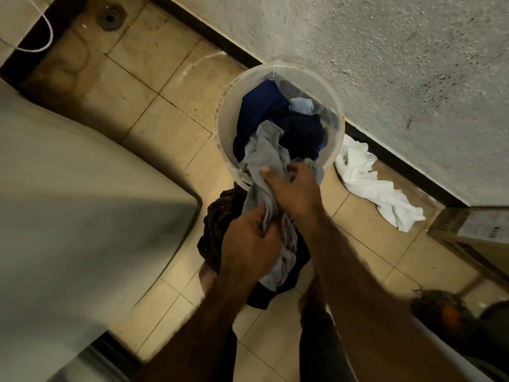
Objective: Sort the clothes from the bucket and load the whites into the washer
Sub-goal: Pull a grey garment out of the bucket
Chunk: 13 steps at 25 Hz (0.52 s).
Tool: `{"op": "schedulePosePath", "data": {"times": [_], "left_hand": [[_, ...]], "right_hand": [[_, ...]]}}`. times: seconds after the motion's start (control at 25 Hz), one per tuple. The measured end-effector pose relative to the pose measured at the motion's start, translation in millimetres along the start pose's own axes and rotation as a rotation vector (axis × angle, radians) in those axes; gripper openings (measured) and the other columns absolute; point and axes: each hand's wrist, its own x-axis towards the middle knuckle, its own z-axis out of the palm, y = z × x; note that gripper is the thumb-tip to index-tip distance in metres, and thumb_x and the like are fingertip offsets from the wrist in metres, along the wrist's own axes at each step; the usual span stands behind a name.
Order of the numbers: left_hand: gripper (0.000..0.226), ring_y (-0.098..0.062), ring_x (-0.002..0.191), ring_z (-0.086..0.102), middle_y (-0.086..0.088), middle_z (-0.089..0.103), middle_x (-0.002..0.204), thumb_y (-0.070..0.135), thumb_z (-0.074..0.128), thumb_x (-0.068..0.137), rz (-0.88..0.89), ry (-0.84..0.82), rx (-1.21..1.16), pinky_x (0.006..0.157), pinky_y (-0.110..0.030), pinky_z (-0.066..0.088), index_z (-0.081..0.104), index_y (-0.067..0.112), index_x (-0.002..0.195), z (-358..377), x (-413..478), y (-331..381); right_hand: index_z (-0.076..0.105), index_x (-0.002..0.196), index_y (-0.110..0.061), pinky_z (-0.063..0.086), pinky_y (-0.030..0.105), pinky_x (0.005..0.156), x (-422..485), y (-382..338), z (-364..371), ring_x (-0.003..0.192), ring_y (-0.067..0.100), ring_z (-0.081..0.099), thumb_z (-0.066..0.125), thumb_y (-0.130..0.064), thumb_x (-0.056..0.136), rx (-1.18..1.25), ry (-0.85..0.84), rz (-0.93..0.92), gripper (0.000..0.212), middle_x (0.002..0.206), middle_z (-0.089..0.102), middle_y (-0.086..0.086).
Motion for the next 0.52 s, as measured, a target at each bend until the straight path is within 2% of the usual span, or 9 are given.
{"op": "schedulePosePath", "data": {"times": [0.08,0.12,0.2,0.24,0.32,0.4,0.44,0.52], "left_hand": [[0.015,-0.012,0.063,0.061,0.006,0.065,0.071,0.017,0.060,0.096,0.145,-0.047,0.068,0.062,-0.021,0.049,0.069,0.016,0.084,4,-27,-2],[0.012,-0.011,0.067,0.060,0.003,0.064,0.077,0.013,0.061,0.095,0.188,-0.077,0.085,0.066,-0.023,0.048,0.070,0.013,0.088,5,-37,-3],[0.014,-0.013,0.077,0.060,0.003,0.062,0.086,0.021,0.059,0.093,0.216,-0.114,0.112,0.070,-0.032,0.051,0.070,0.013,0.089,5,-48,-6],[0.018,-0.013,0.082,0.060,0.004,0.061,0.090,0.029,0.057,0.092,0.209,-0.111,0.098,0.072,-0.034,0.051,0.069,0.016,0.090,3,-48,-5],[0.030,-0.009,0.093,0.063,0.010,0.063,0.100,0.049,0.055,0.091,0.137,-0.085,-0.044,0.077,-0.030,0.054,0.067,0.024,0.102,-4,-39,0],[0.045,-0.005,0.100,0.067,0.014,0.068,0.106,0.065,0.055,0.087,-0.002,-0.048,-0.297,0.082,-0.024,0.057,0.064,0.030,0.114,-8,-19,5],[0.052,-0.003,0.103,0.068,0.014,0.070,0.111,0.068,0.055,0.086,-0.076,-0.029,-0.406,0.087,-0.026,0.058,0.063,0.029,0.119,-9,-4,4],[0.068,-0.010,0.113,0.066,0.006,0.068,0.124,0.072,0.056,0.083,-0.226,0.002,-0.463,0.098,-0.035,0.056,0.058,0.024,0.131,-6,29,4]], "right_hand": [[0.048,0.142,-0.015,0.054,0.039,0.097,24,-12,9,0.117,0.024,0.062,0.079,-0.042,0.083,-0.017,-0.051,0.050,0.072,0.128,0.063,-0.001],[0.048,0.141,-0.013,0.053,0.039,0.097,33,-17,10,0.119,0.027,0.062,0.078,-0.033,0.084,-0.048,-0.054,0.071,0.067,0.133,0.063,0.005],[0.059,0.130,-0.010,0.053,0.035,0.085,43,-18,5,0.114,0.031,0.065,0.066,-0.018,0.089,-0.113,-0.043,0.068,0.042,0.124,0.067,0.012],[0.063,0.123,-0.007,0.052,0.037,0.083,43,-18,1,0.113,0.033,0.065,0.060,-0.015,0.091,-0.123,-0.027,0.068,0.033,0.121,0.069,0.015],[0.068,0.115,0.001,0.052,0.041,0.091,36,-17,-7,0.114,0.037,0.064,0.054,-0.015,0.095,-0.123,0.006,0.099,0.029,0.119,0.069,0.020],[0.067,0.114,0.004,0.054,0.046,0.099,18,-10,-12,0.114,0.040,0.064,0.054,-0.017,0.096,0.008,0.012,0.139,0.031,0.120,0.069,0.024],[0.066,0.114,0.005,0.055,0.049,0.098,5,-5,-12,0.112,0.042,0.065,0.055,-0.018,0.095,0.126,0.012,0.171,0.031,0.118,0.068,0.026],[0.066,0.113,0.006,0.057,0.052,0.094,-20,5,-12,0.107,0.045,0.067,0.057,-0.018,0.093,0.310,0.016,0.248,0.032,0.116,0.069,0.029]]}}
